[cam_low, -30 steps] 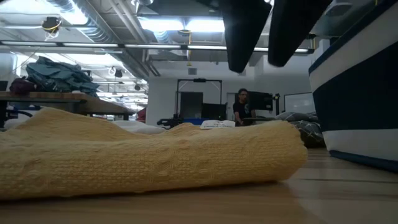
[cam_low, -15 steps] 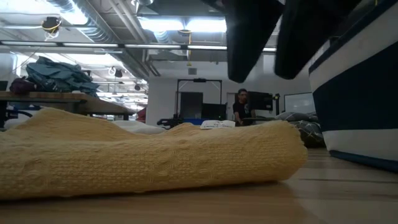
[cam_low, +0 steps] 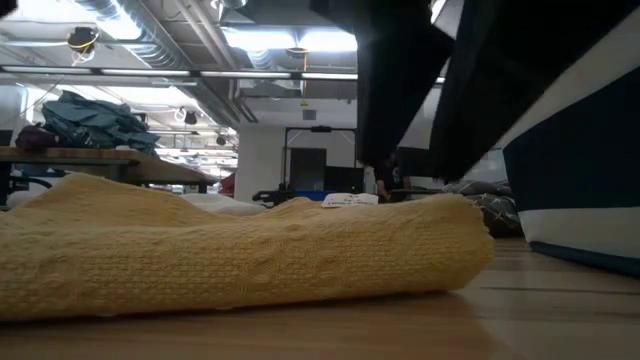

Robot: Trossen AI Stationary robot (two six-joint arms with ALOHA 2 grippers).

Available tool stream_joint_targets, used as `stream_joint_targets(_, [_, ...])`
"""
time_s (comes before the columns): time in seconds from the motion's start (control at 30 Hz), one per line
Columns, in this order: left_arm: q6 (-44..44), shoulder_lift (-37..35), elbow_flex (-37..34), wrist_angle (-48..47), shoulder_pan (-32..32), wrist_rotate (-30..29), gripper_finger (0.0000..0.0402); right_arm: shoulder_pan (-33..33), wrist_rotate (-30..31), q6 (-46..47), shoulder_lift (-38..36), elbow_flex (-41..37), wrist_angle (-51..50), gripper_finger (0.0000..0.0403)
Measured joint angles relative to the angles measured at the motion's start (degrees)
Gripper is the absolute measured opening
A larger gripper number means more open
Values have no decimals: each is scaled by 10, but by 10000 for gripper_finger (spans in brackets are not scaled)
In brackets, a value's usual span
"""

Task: Fold towel
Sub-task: Fold the yellow towel

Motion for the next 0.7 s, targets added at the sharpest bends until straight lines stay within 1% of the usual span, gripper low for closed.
stream_joint_targets(0.17, [25,10,0,-4,0,-1,230,0,-5,0,0,-24,13,192])
stream_joint_targets(0.23, [25,22,0,2,0,10,230,1,-9,0,0,-29,16,192])
stream_joint_targets(0.3, [33,32,0,3,0,21,230,3,-7,0,0,-32,21,192])
stream_joint_targets(0.4, [48,42,0,2,1,20,230,3,1,-1,0,-43,37,192])
stream_joint_targets(0.5, [44,49,0,-8,5,17,230,3,1,-1,0,-66,75,192])
stream_joint_targets(0.6, [42,62,0,-9,7,14,230,3,2,-1,0,-86,93,192])
stream_joint_targets(0.7, [30,73,2,-7,8,10,227,3,18,-1,0,-90,96,192])
